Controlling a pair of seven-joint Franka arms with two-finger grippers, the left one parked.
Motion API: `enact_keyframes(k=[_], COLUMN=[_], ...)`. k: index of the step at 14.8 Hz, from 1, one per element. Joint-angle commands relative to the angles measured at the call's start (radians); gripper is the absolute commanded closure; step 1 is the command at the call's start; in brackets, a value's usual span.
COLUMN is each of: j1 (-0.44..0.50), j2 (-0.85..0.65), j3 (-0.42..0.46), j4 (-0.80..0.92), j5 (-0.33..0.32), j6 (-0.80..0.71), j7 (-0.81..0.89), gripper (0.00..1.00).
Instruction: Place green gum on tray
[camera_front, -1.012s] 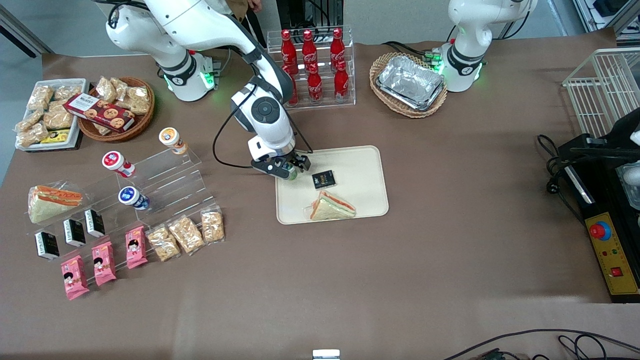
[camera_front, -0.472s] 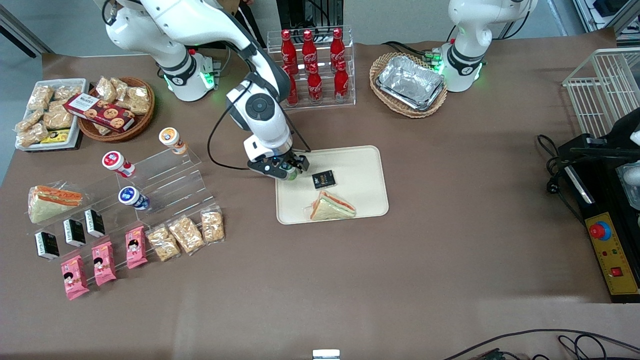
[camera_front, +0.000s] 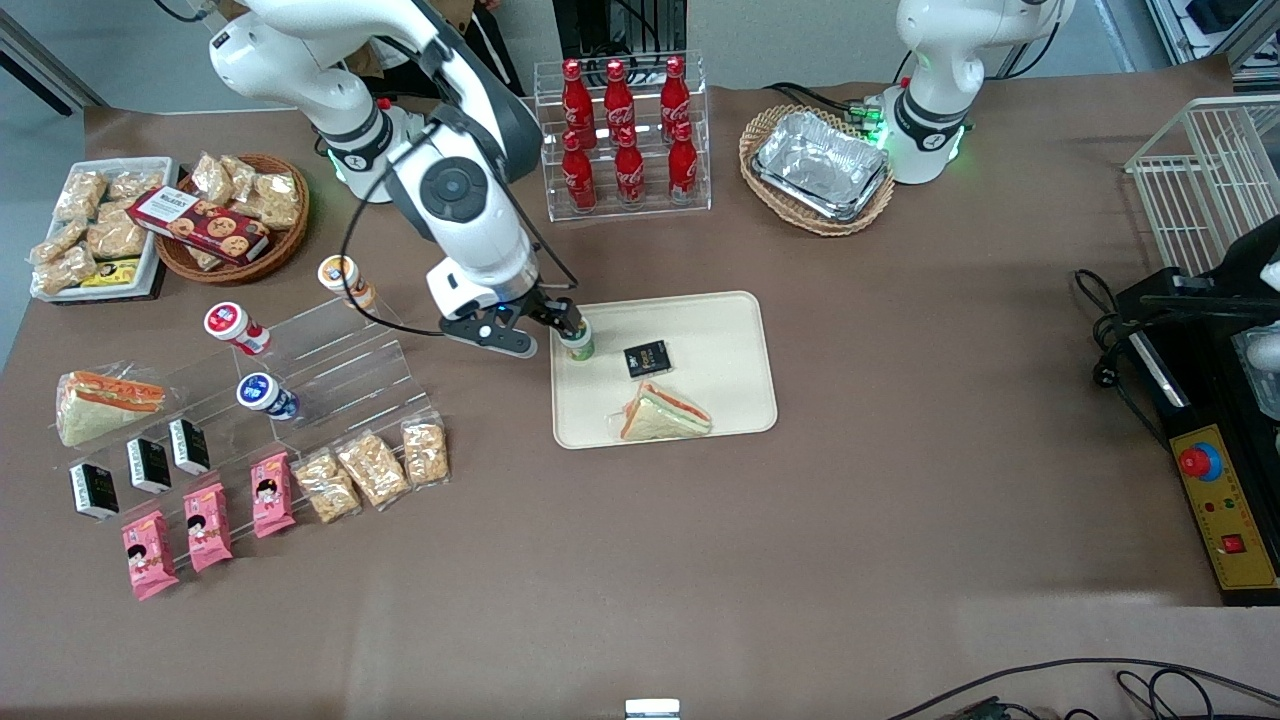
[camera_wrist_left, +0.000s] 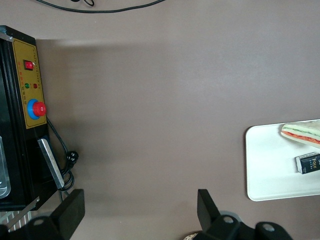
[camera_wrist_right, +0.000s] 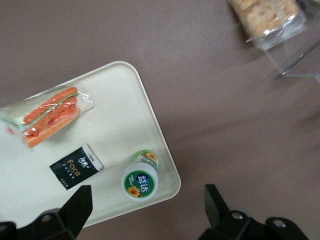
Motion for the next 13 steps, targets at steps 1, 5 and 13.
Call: enact_keyframes(k=[1, 5, 13], j1=[-0.037, -0.066, -0.385], j2=[-0.038, -0.041, -0.09], j3=[0.0, -0.034, -0.086], j4=[0.172, 0.432, 0.478], j5=[-0.006, -0.006, -0.018], j6=[-0.239, -0.495, -0.545], j7=[-0.102, -0.257, -0.835], gripper=[0.0, 0.0, 0.0])
